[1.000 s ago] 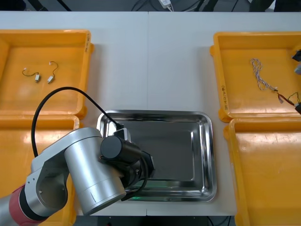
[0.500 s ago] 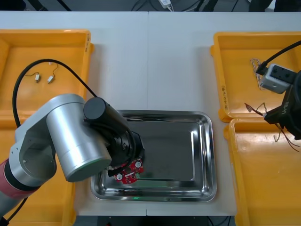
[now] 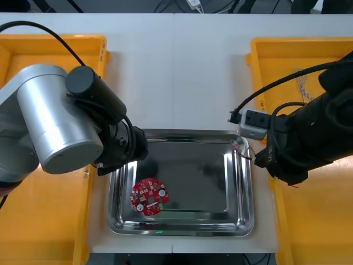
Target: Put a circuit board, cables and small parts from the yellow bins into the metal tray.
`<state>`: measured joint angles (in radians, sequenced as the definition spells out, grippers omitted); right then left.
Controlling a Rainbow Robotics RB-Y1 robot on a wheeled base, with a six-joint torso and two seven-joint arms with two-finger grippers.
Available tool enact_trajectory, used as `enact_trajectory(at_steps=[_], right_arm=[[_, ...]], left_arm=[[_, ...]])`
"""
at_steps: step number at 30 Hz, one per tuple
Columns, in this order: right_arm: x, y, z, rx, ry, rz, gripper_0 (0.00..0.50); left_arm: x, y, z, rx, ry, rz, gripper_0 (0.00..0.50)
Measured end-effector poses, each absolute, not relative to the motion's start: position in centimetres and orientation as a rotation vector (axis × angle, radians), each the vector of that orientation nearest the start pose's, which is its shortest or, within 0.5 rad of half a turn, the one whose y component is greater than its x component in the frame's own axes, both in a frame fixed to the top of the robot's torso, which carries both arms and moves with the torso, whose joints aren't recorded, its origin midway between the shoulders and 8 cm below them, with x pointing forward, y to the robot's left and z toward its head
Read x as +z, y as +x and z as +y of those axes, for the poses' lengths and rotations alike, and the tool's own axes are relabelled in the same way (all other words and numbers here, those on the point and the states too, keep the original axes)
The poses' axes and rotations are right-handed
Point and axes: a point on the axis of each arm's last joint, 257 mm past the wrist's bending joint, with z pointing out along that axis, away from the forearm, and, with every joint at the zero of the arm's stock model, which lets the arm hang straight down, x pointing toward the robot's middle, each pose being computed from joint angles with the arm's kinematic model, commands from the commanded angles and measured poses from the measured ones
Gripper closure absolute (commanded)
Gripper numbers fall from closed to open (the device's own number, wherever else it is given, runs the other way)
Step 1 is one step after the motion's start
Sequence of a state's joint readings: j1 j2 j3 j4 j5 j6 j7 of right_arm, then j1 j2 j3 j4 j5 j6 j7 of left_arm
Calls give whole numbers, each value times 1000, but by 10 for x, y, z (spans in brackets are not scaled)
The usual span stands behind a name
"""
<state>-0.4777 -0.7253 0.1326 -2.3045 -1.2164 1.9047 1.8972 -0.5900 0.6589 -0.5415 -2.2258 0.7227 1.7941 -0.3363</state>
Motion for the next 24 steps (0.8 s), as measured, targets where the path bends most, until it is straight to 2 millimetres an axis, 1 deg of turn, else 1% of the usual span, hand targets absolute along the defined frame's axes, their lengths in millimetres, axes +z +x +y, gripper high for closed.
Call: enact_trajectory(at_steps=[4, 7, 9, 14, 17, 20, 24], right_arm=[[-164, 324, -131, 220, -1730, 2116, 500], [-173, 325, -123, 190, -1748, 2108, 500], [-179, 325, -116, 171, -1761, 2100, 500], [-193, 322, -95, 146, -1789, 2078, 500], [-203, 321, -87, 110, -1808, 2071, 500], [-216, 319, -82, 56, -1840, 2066, 500], [-232, 312, -78, 3, -1893, 2057, 500]], left_arm=[[-194, 393, 131, -217, -98, 2710, 0], [-186, 400, 143, -199, -44, 2718, 0], [-181, 405, 151, -195, -51, 2726, 0], [-168, 419, 172, -194, -135, 2738, 0], [-161, 427, 185, -173, -155, 2744, 0], [-156, 435, 197, -140, -98, 2747, 0], [-150, 444, 213, -88, 51, 2750, 0]])
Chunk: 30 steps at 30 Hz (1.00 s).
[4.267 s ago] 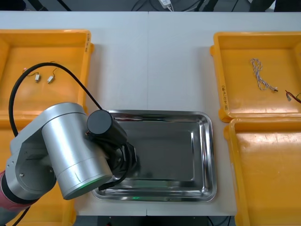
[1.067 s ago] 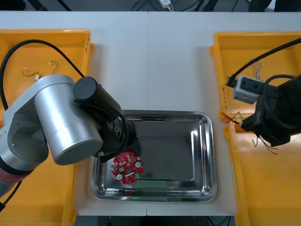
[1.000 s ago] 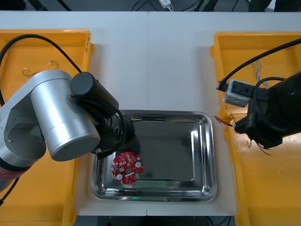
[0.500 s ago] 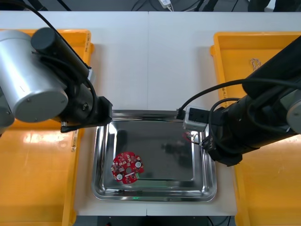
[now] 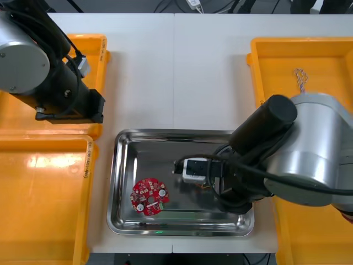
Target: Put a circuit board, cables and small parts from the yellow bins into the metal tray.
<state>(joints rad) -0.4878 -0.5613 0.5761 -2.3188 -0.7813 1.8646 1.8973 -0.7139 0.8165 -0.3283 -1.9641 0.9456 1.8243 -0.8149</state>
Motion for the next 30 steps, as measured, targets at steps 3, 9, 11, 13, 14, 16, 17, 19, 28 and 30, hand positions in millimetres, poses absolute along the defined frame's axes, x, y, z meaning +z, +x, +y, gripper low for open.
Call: enact_trajectory(at_steps=[3, 9, 11, 13, 14, 16, 17, 19, 28, 30], right_arm=[[-241, 306, -76, 9, -1924, 2060, 500], [-253, 307, -76, 27, -1926, 2092, 500], [-256, 306, -74, 33, -1929, 2093, 500], [-259, 307, -74, 22, -1929, 2094, 500], [-261, 309, -75, 8, -1928, 2093, 500], [-264, 309, -75, -10, -1934, 2090, 500], [-266, 307, -75, -14, -1943, 2089, 500], [-270, 304, -75, -15, -1959, 2091, 500], [-282, 309, -62, -27, -1940, 2050, 500], [-286, 309, -61, -44, -1945, 2041, 500]], left_arm=[[-146, 452, 226, -62, 114, 2752, 0], [-142, 464, 254, -60, 8, 2767, 0], [-142, 467, 263, -61, -20, 2772, 0], [-141, 470, 272, -59, -14, 2775, 0], [-140, 472, 276, -55, 3, 2776, 0], [-139, 475, 284, -44, 60, 2776, 0], [-139, 476, 288, -37, 102, 2775, 0], [-138, 480, 296, -23, 173, 2769, 0], [-140, 502, 329, -30, 143, 2739, 0], [-141, 506, 336, -41, 104, 2737, 0]])
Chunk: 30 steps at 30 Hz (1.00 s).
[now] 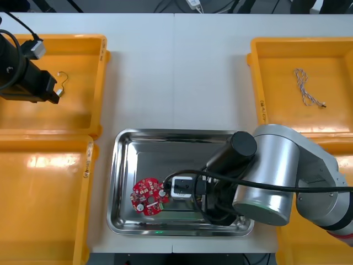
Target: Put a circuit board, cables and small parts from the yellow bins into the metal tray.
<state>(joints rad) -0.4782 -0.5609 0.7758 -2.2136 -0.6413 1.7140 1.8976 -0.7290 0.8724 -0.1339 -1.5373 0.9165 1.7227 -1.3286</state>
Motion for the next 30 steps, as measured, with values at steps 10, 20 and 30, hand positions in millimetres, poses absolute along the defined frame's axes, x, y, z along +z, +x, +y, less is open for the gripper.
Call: enact_trajectory(at_steps=[10, 20, 30], right_arm=[[-302, 304, -64, -59, -1949, 2051, 500], [-315, 299, -70, -55, -1962, 2069, 500], [-317, 294, -69, -34, -1970, 2076, 500]], left_arm=[[-149, 520, 377, 69, 231, 2741, 0], [-146, 542, 401, 107, 262, 2699, 0], [-146, 561, 428, 148, 157, 2658, 0]])
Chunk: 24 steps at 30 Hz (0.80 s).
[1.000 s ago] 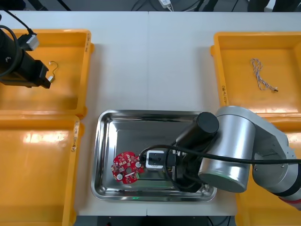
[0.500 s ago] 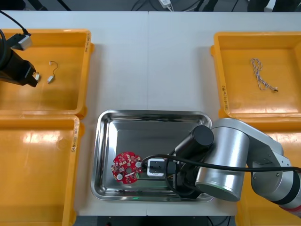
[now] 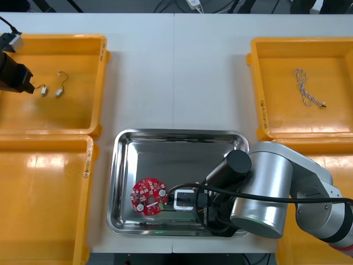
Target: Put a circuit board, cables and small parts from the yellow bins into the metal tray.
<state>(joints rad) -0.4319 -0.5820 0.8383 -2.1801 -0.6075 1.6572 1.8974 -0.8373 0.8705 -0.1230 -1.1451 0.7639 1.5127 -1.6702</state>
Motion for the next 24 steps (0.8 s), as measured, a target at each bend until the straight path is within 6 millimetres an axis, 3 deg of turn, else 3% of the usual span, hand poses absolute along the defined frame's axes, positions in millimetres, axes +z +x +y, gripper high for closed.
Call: enact_trajectory(at_steps=[3, 5, 8, 9, 10, 19, 24], right_arm=[[-317, 294, -69, -33, -1970, 2076, 466], [-317, 295, -69, -38, -1968, 2075, 191], [-315, 300, -71, -68, -1955, 2066, 83], [-314, 302, -71, -78, -1951, 2061, 19], [-312, 304, -71, -87, -1947, 2056, 0], [-306, 308, -70, -116, -1933, 2038, 0], [-304, 304, -86, -159, -1952, 2084, 0]], left_arm=[[-147, 568, 431, 144, 136, 2642, 0], [-147, 573, 430, 144, 129, 2627, 0], [-150, 577, 425, 143, 135, 2618, 0], [-151, 578, 423, 141, 138, 2618, 0], [-152, 579, 421, 139, 141, 2618, 0], [-159, 588, 410, 135, 154, 2597, 0], [-166, 594, 409, 127, 140, 2583, 0]])
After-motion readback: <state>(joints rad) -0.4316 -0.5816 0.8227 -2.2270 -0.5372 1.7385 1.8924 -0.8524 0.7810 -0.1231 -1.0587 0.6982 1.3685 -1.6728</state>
